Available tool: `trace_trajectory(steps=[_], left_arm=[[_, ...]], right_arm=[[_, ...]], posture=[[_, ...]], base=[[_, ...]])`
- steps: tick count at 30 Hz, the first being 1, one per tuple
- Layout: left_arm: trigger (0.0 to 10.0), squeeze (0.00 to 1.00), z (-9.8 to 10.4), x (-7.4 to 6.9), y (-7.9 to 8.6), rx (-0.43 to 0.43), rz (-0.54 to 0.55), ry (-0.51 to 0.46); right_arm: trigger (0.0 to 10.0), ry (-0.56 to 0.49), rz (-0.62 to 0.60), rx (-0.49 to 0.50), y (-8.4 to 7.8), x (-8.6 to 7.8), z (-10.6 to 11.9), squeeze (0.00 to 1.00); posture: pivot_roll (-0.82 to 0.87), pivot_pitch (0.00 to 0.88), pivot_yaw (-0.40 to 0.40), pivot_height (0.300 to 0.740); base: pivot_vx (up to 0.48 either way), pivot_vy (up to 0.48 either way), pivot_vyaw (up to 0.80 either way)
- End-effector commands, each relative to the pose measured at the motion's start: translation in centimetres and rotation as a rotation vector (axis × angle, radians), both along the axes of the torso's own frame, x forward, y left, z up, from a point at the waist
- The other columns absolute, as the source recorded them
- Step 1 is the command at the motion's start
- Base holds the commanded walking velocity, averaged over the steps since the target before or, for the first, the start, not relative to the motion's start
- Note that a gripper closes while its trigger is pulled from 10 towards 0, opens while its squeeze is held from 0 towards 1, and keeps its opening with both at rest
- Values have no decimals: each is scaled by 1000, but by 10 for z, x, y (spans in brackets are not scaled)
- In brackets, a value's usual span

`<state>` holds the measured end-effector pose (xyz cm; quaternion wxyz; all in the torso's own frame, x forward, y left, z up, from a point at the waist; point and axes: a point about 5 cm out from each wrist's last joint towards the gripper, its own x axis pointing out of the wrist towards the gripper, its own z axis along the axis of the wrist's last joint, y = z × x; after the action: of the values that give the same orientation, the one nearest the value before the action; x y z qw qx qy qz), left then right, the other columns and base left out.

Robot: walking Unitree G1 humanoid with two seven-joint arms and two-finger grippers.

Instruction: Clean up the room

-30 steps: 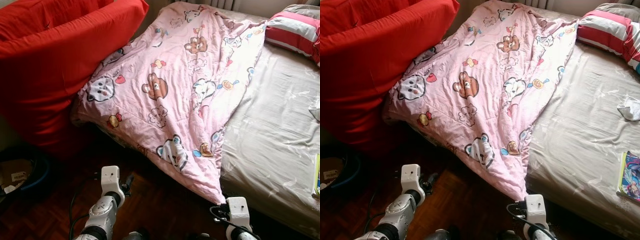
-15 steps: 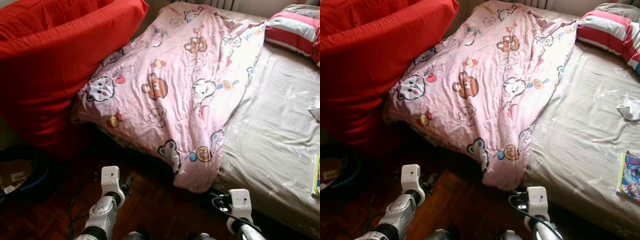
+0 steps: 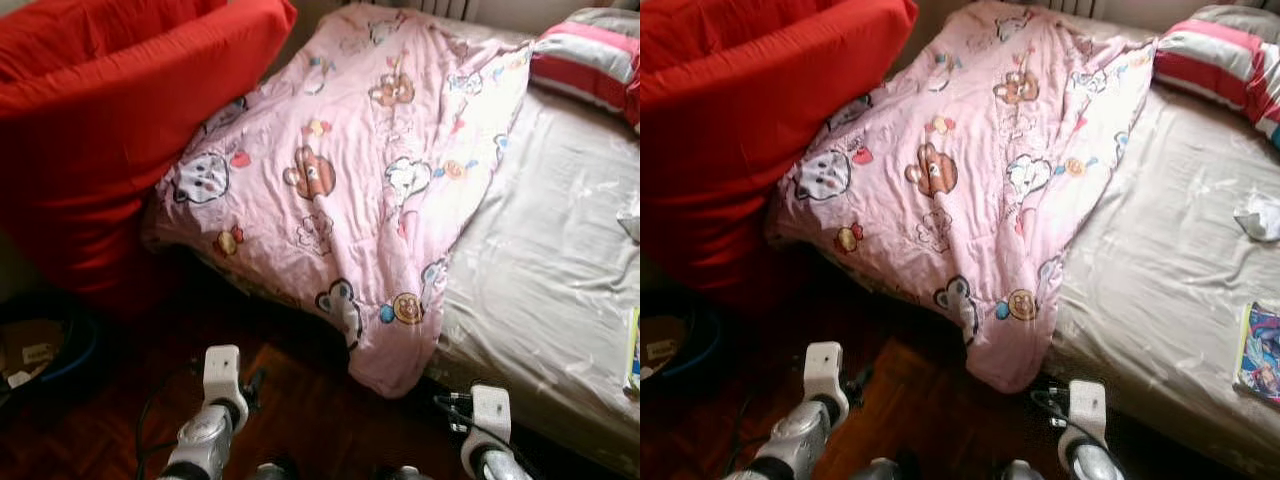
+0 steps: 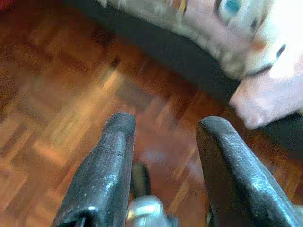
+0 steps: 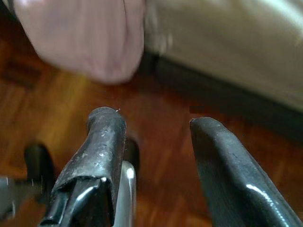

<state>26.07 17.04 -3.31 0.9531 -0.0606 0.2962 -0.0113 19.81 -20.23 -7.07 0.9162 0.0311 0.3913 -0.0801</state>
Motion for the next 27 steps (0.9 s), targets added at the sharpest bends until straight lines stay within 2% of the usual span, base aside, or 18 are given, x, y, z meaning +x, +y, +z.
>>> trace_trajectory(steps=[1,3,6,11,17,20,27], left_arm=[[10000,0,-12,-15,6,21,6,81],[10000,0,-18,-23,10,31,12,120],[10000,0,-25,-34,17,29,58,168],[10000,0,-30,-41,20,15,83,204],[10000,0,-33,-47,20,14,84,225],[10000,0,-35,-50,21,14,85,234],[10000,0,-36,-54,29,19,90,244]], right_arm=[[10000,67,-30,7,1,-16,-9,0],[10000,95,-79,14,-1,-25,-14,0],[10000,129,-90,6,-2,-36,-19,0],[10000,134,-56,-8,0,-39,-20,0],[10000,128,-40,-32,2,-39,-20,0],[10000,127,-57,-10,2,-38,-20,0],[10000,128,-24,13,12,-40,-22,0]], posture=[[-93,181,51,740],[-96,179,52,740],[-96,179,53,740],[-94,178,52,740],[-94,173,51,740],[-95,168,50,740],[-95,156,53,740]], base=[[0,0,0],[0,0,0],[0,0,0],[0,0,0],[0,371,747],[0,380,0],[0,378,0]])
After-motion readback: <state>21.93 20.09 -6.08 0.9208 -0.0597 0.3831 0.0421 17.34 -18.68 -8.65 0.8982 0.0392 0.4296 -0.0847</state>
